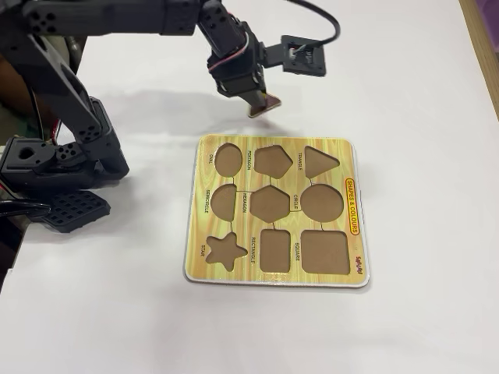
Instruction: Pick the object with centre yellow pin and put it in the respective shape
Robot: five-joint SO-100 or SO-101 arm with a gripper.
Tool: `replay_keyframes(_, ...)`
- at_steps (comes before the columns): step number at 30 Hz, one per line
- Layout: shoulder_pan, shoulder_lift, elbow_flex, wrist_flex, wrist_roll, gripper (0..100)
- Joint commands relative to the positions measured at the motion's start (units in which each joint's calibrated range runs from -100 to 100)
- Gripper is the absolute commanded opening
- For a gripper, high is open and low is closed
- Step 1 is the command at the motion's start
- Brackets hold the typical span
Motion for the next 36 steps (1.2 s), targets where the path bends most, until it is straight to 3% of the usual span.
replay_keyframes(1, 5.6, -2.9, -0.9, 0.3, 2.4, 1)
replay_keyframes(8, 14.9, -2.8, -1.6, 0.3, 5.6, 1)
replay_keyframes(16, 21.2, -1.3, -3.5, -0.7, 5.5, 1)
replay_keyframes(28, 20.1, 7.7, -10.2, -0.5, 5.6, 1)
replay_keyframes(36, 19.2, 13.0, -15.4, -0.6, 10.4, 1)
